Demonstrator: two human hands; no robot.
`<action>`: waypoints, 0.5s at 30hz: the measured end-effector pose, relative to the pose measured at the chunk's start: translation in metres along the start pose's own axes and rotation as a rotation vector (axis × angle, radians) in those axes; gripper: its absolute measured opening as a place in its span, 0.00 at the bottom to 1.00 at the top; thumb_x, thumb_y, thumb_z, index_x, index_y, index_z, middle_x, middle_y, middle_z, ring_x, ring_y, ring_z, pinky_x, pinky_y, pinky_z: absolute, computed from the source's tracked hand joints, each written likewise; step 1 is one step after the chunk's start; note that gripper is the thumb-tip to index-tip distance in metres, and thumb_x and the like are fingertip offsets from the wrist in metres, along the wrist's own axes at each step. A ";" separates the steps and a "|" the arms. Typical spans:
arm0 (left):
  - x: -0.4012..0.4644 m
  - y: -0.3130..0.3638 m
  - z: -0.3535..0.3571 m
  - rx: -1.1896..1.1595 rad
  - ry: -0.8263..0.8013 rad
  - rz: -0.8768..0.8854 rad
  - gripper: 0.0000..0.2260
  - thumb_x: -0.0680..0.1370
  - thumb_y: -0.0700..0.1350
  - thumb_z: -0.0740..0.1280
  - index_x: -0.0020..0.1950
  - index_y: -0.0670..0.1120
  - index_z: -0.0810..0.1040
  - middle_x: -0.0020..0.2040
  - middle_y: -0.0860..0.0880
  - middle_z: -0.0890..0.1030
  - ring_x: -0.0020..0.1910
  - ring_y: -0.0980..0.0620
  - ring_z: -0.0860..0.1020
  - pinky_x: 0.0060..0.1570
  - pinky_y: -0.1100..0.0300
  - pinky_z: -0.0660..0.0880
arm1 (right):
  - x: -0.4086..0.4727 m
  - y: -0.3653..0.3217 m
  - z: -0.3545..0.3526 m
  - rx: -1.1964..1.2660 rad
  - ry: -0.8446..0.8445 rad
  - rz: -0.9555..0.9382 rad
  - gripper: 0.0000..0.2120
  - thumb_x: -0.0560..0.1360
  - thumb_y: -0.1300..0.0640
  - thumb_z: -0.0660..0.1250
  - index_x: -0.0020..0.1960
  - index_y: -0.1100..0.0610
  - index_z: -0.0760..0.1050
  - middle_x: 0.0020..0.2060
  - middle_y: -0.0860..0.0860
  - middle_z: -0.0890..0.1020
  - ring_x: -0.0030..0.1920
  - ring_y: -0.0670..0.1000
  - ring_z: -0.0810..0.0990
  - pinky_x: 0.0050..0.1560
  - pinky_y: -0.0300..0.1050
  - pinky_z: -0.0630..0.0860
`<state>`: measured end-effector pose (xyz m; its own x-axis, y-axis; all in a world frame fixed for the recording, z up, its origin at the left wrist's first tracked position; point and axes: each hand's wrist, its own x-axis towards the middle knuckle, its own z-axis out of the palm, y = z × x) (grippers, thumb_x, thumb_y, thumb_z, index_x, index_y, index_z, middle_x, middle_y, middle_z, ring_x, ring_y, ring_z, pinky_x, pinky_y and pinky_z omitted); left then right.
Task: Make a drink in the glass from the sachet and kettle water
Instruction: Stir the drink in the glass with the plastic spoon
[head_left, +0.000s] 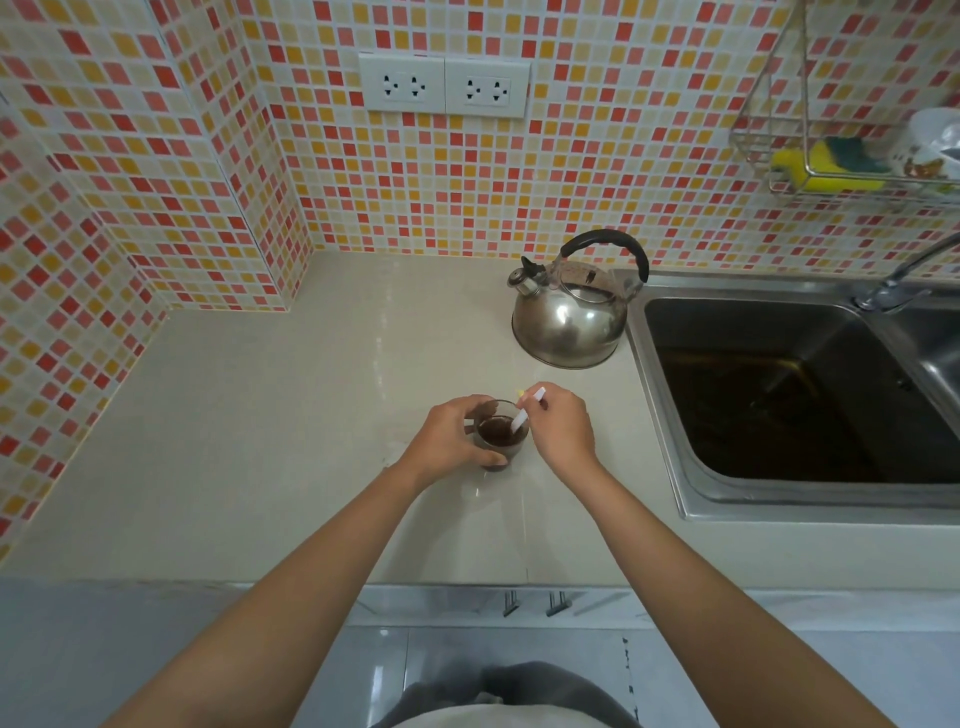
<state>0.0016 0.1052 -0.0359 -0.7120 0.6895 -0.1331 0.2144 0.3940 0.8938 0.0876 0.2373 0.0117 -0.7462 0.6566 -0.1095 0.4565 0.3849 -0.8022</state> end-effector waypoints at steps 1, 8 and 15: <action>0.000 0.000 0.000 -0.002 0.005 -0.001 0.31 0.57 0.44 0.83 0.56 0.57 0.77 0.50 0.61 0.80 0.55 0.56 0.79 0.59 0.62 0.75 | 0.002 0.001 0.000 -0.001 0.000 0.017 0.13 0.78 0.56 0.61 0.43 0.61 0.80 0.34 0.51 0.80 0.37 0.53 0.77 0.40 0.47 0.73; 0.000 -0.002 0.001 -0.019 0.000 -0.008 0.32 0.57 0.44 0.83 0.59 0.52 0.79 0.54 0.55 0.82 0.57 0.55 0.80 0.61 0.60 0.75 | 0.001 0.000 -0.003 -0.001 -0.016 0.032 0.12 0.77 0.56 0.61 0.43 0.60 0.81 0.37 0.54 0.82 0.40 0.55 0.80 0.43 0.51 0.77; -0.001 0.001 0.001 -0.021 -0.001 -0.016 0.33 0.58 0.42 0.83 0.61 0.49 0.78 0.55 0.54 0.81 0.57 0.55 0.79 0.61 0.62 0.75 | 0.000 -0.002 -0.002 -0.025 -0.015 -0.006 0.13 0.77 0.55 0.62 0.41 0.61 0.80 0.34 0.53 0.82 0.39 0.56 0.79 0.43 0.50 0.76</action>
<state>0.0026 0.1053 -0.0353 -0.7147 0.6835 -0.1482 0.1889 0.3927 0.9001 0.0878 0.2375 0.0150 -0.7561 0.6445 -0.1138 0.4636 0.4047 -0.7882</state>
